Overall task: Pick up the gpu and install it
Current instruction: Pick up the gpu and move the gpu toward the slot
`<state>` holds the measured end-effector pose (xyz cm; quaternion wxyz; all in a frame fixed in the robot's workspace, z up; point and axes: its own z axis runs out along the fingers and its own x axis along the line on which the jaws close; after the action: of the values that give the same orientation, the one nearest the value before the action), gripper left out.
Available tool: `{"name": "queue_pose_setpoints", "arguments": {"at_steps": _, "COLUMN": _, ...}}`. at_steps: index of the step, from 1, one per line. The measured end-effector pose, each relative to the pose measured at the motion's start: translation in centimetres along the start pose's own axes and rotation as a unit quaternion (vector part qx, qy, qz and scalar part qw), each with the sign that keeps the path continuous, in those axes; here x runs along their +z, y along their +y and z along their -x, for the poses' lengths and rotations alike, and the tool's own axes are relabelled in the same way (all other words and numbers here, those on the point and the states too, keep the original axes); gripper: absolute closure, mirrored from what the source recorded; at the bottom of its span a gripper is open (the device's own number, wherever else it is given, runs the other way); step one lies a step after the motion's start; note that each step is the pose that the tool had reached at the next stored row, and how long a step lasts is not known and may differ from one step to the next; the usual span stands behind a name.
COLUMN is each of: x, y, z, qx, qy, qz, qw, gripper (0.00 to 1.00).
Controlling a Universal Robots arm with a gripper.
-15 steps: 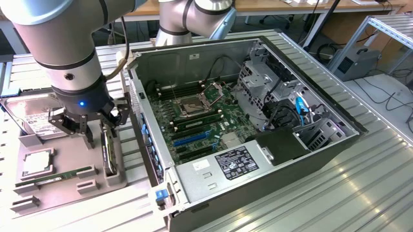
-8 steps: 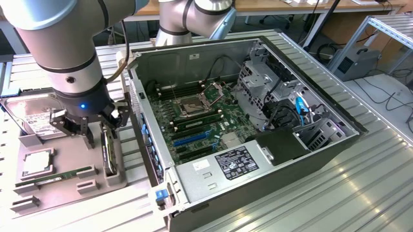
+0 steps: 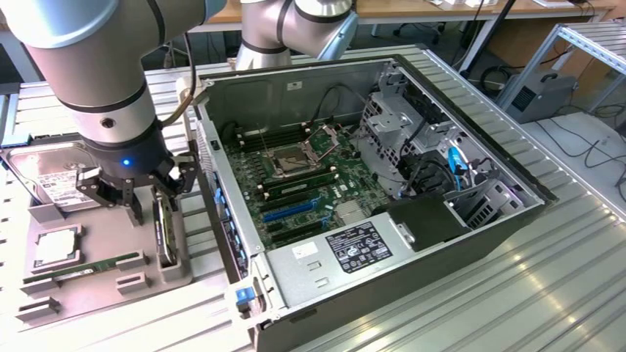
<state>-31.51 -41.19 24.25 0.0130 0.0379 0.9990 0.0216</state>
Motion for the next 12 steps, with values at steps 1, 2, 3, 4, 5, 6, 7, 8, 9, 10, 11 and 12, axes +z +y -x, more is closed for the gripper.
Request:
{"name": "queue_pose_setpoints", "arguments": {"at_steps": 1, "x": 0.01, "y": 0.0, "z": 0.0, "qx": 0.0, "qy": -0.0001, "qz": 0.0001, "qw": 1.0, "gripper": 0.46}}
{"name": "queue_pose_setpoints", "arguments": {"at_steps": 2, "x": 0.01, "y": 0.0, "z": 0.0, "qx": 0.0, "qy": -0.0001, "qz": 0.0001, "qw": 1.0, "gripper": 0.46}}
{"name": "queue_pose_setpoints", "arguments": {"at_steps": 3, "x": 0.01, "y": 0.0, "z": 0.0, "qx": 0.0, "qy": -0.0001, "qz": 0.0001, "qw": 1.0, "gripper": 0.46}}
{"name": "queue_pose_setpoints", "arguments": {"at_steps": 4, "x": 0.01, "y": 0.0, "z": 0.0, "qx": 0.0, "qy": -0.0001, "qz": 0.0001, "qw": 1.0, "gripper": 0.46}}
{"name": "queue_pose_setpoints", "arguments": {"at_steps": 5, "x": 0.01, "y": 0.0, "z": 0.0, "qx": 0.0, "qy": -0.0001, "qz": 0.0001, "qw": 1.0, "gripper": 0.47}}
{"name": "queue_pose_setpoints", "arguments": {"at_steps": 6, "x": 0.01, "y": 0.0, "z": 0.0, "qx": 0.0, "qy": -0.0001, "qz": 0.0001, "qw": 1.0, "gripper": 0.54}}
{"name": "queue_pose_setpoints", "arguments": {"at_steps": 7, "x": 0.01, "y": 0.0, "z": 0.0, "qx": 0.0, "qy": -0.0001, "qz": 0.0001, "qw": 1.0, "gripper": 0.6}}
{"name": "queue_pose_setpoints", "arguments": {"at_steps": 8, "x": 0.01, "y": 0.0, "z": 0.0, "qx": 0.0, "qy": -0.0001, "qz": 0.0001, "qw": 1.0, "gripper": 0.6}}
{"name": "queue_pose_setpoints", "arguments": {"at_steps": 9, "x": 0.01, "y": 0.0, "z": 0.0, "qx": 0.0, "qy": -0.0001, "qz": 0.0001, "qw": 1.0, "gripper": 0.66}}
{"name": "queue_pose_setpoints", "arguments": {"at_steps": 10, "x": 0.01, "y": 0.0, "z": 0.0, "qx": 0.0, "qy": -0.0001, "qz": 0.0001, "qw": 1.0, "gripper": 0.72}}
{"name": "queue_pose_setpoints", "arguments": {"at_steps": 11, "x": 0.01, "y": 0.0, "z": 0.0, "qx": 0.0, "qy": -0.0001, "qz": 0.0001, "qw": 1.0, "gripper": 0.73}}
{"name": "queue_pose_setpoints", "arguments": {"at_steps": 12, "x": 0.01, "y": 0.0, "z": 0.0, "qx": 0.0, "qy": -0.0001, "qz": 0.0001, "qw": 1.0, "gripper": 0.73}}
